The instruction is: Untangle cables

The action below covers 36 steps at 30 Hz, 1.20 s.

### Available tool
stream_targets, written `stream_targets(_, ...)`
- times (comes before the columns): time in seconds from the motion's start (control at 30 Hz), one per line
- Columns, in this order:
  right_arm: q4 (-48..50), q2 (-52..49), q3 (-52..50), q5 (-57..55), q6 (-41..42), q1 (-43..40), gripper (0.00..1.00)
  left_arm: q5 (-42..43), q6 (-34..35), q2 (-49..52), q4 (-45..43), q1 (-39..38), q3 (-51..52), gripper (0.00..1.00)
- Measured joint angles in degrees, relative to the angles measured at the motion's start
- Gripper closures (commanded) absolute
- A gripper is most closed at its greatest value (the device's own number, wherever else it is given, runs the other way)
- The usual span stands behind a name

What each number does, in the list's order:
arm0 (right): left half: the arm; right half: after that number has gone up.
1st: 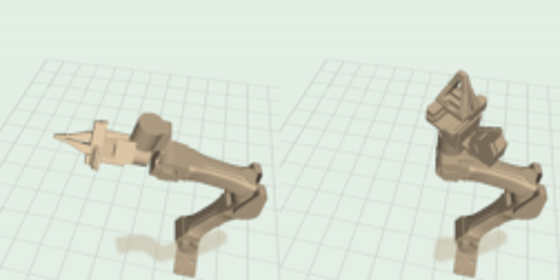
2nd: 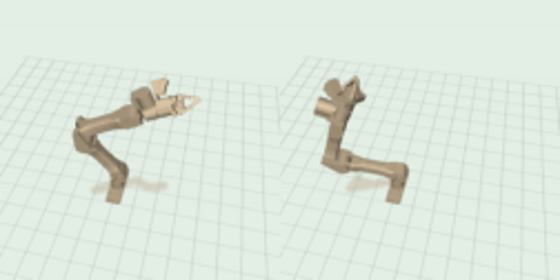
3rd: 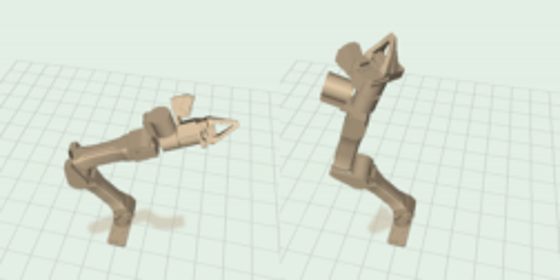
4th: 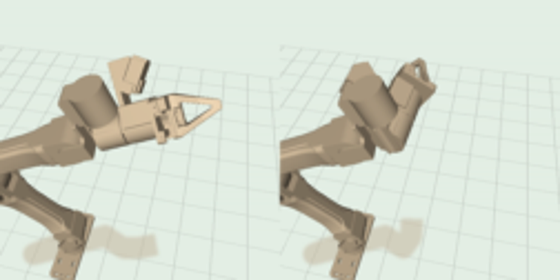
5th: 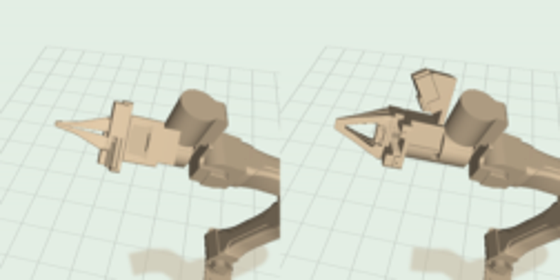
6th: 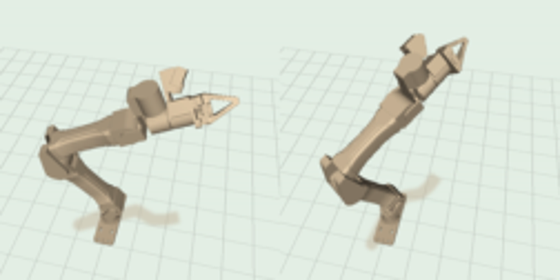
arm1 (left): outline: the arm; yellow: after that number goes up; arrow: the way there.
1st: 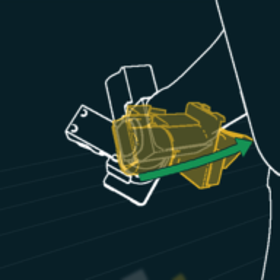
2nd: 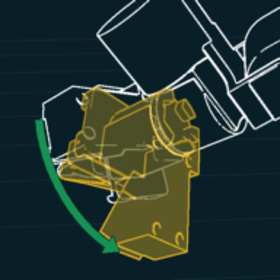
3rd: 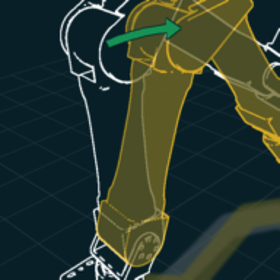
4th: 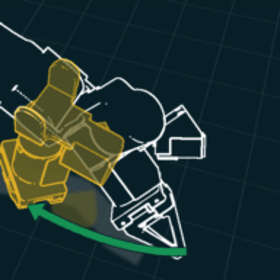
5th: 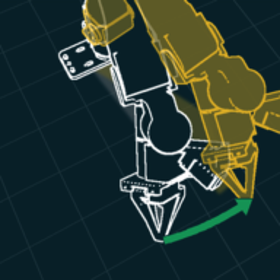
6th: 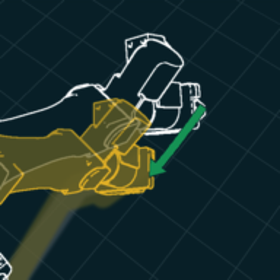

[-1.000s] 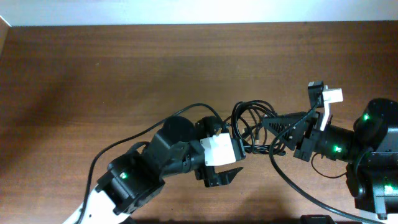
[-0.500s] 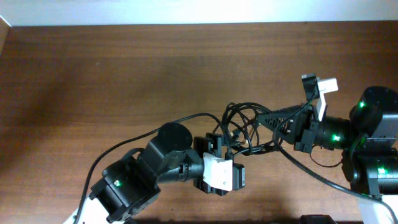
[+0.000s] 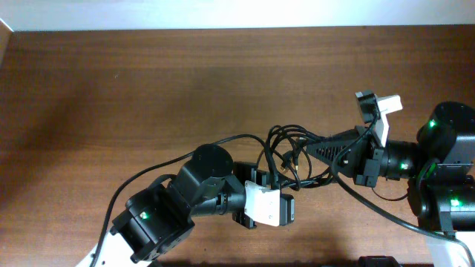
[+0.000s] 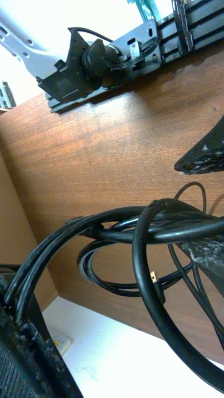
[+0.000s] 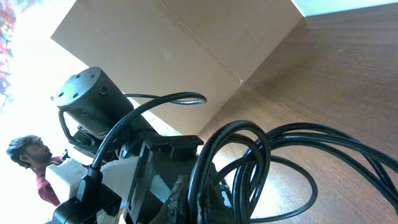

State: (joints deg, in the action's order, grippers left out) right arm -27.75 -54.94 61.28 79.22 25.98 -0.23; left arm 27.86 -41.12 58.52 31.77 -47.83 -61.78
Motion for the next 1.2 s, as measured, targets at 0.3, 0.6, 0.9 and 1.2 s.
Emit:
stream_targets(0.3,0.3,0.0,0.0,1.6,0.0,0.0,0.96,-0.9,0.2,0.3,-1.7,0.0,0.0,1.00)
stream_targets(0.6,1.2,-2.4,0.0,-4.2,-2.1,0.0,0.71,1.2,2.2,-1.8,-5.9,0.0,0.1,1.00)
stream_targets(0.9,-0.6,-6.1,0.0,-3.7,-3.7,0.0,0.27,-10.2,10.7,-5.3,-5.5,-0.1,0.1,1.00)
stream_targets(1.2,-1.4,-6.1,0.0,-2.6,-3.8,0.0,0.27,-22.5,19.0,-5.3,-10.9,-0.1,0.1,1.00)
